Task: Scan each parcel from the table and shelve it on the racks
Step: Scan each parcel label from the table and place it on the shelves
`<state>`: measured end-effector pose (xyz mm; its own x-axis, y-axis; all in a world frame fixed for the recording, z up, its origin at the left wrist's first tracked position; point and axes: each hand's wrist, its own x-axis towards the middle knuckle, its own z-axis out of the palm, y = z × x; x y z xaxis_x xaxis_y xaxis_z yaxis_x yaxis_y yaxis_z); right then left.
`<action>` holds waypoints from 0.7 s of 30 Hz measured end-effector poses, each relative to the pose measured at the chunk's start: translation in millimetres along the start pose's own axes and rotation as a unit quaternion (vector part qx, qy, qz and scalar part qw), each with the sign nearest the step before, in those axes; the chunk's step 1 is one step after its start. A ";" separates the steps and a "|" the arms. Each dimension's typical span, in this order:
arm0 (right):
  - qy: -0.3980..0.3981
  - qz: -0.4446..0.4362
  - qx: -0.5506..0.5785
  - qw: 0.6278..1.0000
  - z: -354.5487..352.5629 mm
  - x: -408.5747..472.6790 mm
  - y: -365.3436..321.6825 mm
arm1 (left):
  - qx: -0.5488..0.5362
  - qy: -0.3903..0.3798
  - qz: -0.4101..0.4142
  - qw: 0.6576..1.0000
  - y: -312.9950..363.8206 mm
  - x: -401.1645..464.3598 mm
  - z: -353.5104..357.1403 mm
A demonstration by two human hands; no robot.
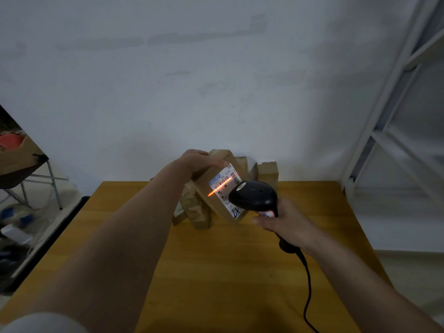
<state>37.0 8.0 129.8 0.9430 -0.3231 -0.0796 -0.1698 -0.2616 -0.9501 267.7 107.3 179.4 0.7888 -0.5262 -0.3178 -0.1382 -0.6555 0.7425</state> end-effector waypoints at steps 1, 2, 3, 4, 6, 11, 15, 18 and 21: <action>0.000 0.000 -0.001 1.000 -1.7 -1.1 0.5 | 0.004 -0.001 -0.001 1.000 1.1 1.7 0.6; 0.000 0.001 -0.003 1.000 -3.3 -2.0 0.9 | 0.005 -0.002 -0.002 1.000 2.0 3.2 1.3; 0.001 0.000 -0.005 1.000 -4.9 -2.4 1.6 | 0.005 -0.005 -0.004 1.000 2.8 4.3 2.2; 0.002 0.000 -0.006 1.000 -6.4 -2.5 2.4 | 0.003 -0.008 -0.006 1.000 3.2 5.5 3.2; 0.001 0.000 -0.005 1.000 -9.2 -2.5 3.9 | -0.001 -0.010 -0.010 1.000 3.6 7.8 5.4; 0.003 0.008 0.002 1.000 -10.9 -3.4 5.9 | 0.005 -0.013 0.002 1.000 5.4 7.0 11.9; 0.044 0.016 0.041 0.998 -12.2 -2.4 10.0 | -0.055 -0.056 -0.025 0.997 1.9 6.4 17.2; 0.077 0.041 0.063 0.994 -14.1 -3.8 12.0 | -0.158 -0.103 -0.079 0.979 -10.6 4.5 26.0; 0.122 0.072 0.094 0.985 -15.0 -7.3 17.5 | -0.339 -0.124 -0.156 0.919 -34.3 7.9 42.9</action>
<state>22.9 -7.9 118.3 0.8121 -0.5597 -0.1649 -0.2197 -0.0315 -0.9750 253.0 102.3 126.1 0.5540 -0.5325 -0.6400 0.5434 -0.3511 0.7625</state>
